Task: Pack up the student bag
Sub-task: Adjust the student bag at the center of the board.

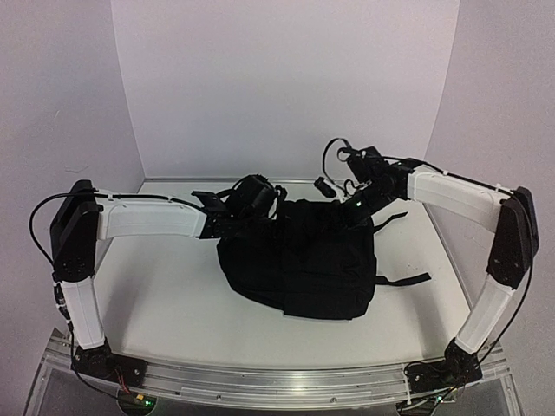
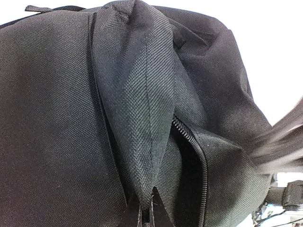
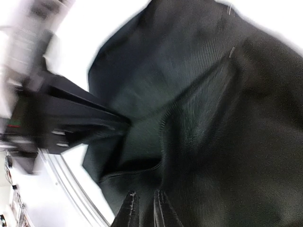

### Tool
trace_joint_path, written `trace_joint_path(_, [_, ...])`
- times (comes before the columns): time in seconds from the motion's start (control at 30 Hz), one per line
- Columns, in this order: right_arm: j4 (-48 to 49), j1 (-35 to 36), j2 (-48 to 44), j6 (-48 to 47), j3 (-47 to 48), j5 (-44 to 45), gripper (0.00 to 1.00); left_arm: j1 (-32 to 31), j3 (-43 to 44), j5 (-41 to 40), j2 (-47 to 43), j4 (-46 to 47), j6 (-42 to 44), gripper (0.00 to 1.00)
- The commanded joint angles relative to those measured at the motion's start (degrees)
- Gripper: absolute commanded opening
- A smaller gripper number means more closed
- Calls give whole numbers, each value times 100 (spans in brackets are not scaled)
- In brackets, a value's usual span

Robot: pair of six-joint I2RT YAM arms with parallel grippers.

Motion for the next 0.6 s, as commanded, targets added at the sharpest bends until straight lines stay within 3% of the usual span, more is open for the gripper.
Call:
trace_joint_path(0.0, [-120,136,551,-139,-197,161,10,63,-309,570,-562,1030,-196,0])
trace_joint_path(0.13, [35,274,829,1,32,96,12,165,-687,985,-727,1759,-385,0])
trace_joint_path(0.33, [206,426,857,200,419,-17,25,311,-1029,1420,-873,2327,-574,5])
trace_joint_path(0.37, [206,405,791,181,457,-4,27,343,-1109,1478,-914,2409,-615,10])
trace_joint_path(0.5, [206,91,446,148,623,64,32,391,-1393,1604,-1154,2613,-631,47])
trace_joint_path(0.57, [196,-174,313,123,746,24,36,394,-1499,1576,-1276,2591,-609,61])
